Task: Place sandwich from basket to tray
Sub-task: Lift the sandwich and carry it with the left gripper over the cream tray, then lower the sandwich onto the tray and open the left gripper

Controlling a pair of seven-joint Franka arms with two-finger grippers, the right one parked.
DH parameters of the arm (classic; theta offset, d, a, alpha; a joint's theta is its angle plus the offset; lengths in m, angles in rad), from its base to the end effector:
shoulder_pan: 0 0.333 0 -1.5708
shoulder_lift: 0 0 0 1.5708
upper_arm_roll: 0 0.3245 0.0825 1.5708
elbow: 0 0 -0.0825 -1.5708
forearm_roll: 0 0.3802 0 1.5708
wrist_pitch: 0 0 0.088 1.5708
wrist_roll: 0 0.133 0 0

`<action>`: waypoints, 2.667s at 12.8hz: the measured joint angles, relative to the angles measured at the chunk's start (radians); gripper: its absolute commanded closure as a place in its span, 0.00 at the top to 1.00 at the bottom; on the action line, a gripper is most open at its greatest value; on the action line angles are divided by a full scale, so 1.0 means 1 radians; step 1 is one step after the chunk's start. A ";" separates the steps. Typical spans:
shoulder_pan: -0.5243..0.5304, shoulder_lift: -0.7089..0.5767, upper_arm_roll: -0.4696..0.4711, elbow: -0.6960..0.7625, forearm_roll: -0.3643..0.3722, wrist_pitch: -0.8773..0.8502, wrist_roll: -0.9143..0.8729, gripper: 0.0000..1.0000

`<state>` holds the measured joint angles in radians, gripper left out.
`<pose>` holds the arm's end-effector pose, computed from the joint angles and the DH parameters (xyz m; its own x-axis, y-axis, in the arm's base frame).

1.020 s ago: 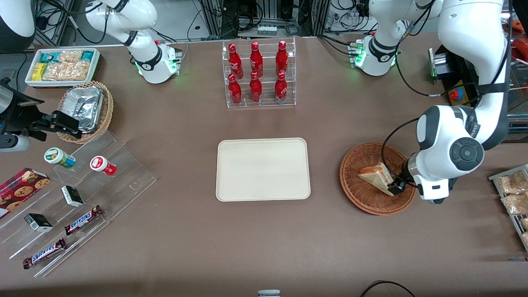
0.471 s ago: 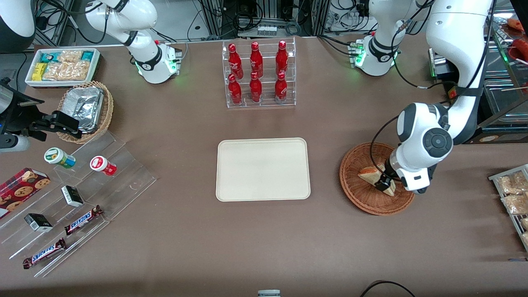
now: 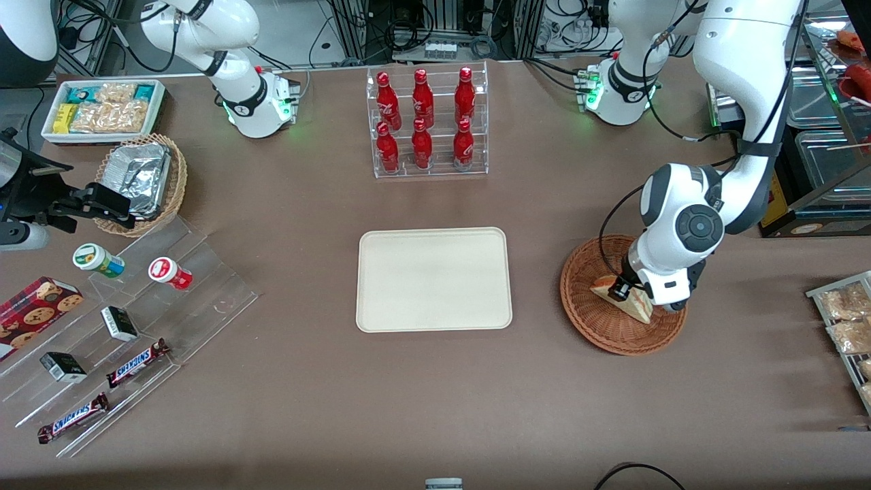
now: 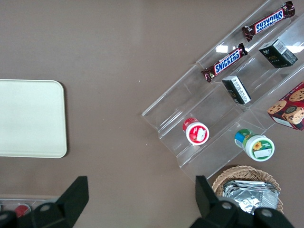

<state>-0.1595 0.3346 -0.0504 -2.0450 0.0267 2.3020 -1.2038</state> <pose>0.5716 -0.1203 0.2551 0.5582 0.8293 -0.0258 0.8264 -0.5584 -0.0725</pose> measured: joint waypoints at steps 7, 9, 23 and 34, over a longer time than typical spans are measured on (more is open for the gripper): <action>-0.001 -0.030 -0.001 0.037 0.052 -0.068 0.002 0.00; -0.015 -0.068 -0.033 0.137 0.115 -0.264 0.031 0.00; -0.355 0.313 -0.186 0.622 0.126 -0.303 0.278 0.00; -0.450 0.419 -0.184 0.652 0.186 -0.236 0.253 0.99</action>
<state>-0.6093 0.7539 -0.2344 -1.3933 0.2125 2.0660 -0.9512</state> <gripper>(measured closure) 0.899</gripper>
